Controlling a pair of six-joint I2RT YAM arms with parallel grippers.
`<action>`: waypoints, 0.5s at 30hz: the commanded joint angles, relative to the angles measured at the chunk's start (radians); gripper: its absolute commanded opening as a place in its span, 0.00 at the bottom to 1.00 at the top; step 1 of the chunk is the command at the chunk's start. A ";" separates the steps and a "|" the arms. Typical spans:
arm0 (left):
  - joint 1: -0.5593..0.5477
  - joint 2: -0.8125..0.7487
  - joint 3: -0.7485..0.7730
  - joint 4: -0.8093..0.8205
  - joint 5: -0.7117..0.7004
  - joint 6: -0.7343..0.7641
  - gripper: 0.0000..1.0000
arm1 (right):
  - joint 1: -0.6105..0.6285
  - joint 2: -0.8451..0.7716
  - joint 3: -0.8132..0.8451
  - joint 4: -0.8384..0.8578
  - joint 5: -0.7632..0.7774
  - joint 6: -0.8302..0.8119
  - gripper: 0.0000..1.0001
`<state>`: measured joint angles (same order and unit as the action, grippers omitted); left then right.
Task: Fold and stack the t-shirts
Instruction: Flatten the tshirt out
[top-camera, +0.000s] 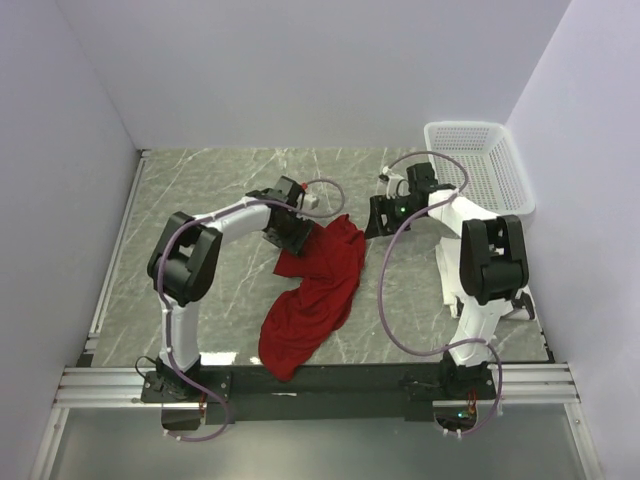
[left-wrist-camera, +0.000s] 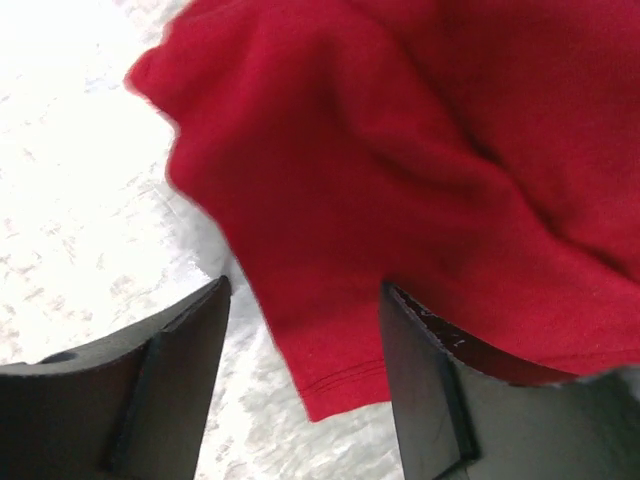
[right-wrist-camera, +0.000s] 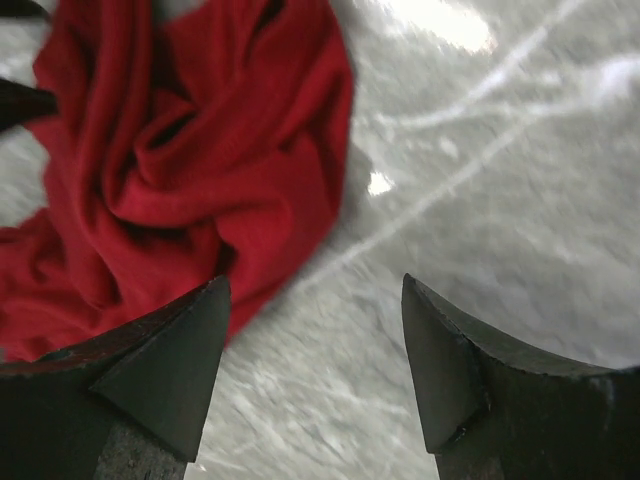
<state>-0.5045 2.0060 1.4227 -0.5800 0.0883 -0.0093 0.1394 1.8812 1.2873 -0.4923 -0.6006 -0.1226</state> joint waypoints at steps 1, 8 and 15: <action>-0.022 0.026 0.015 0.016 -0.085 -0.011 0.66 | -0.001 0.044 0.064 0.049 -0.097 0.057 0.76; 0.035 0.011 0.016 -0.021 -0.042 -0.001 0.16 | 0.034 0.105 0.056 0.081 -0.123 0.104 0.76; 0.202 -0.039 0.123 -0.112 0.088 0.052 0.00 | 0.048 0.220 0.222 0.035 -0.146 0.121 0.14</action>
<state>-0.3721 2.0113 1.4631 -0.6369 0.1040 0.0109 0.1795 2.0666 1.3960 -0.4484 -0.7158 -0.0162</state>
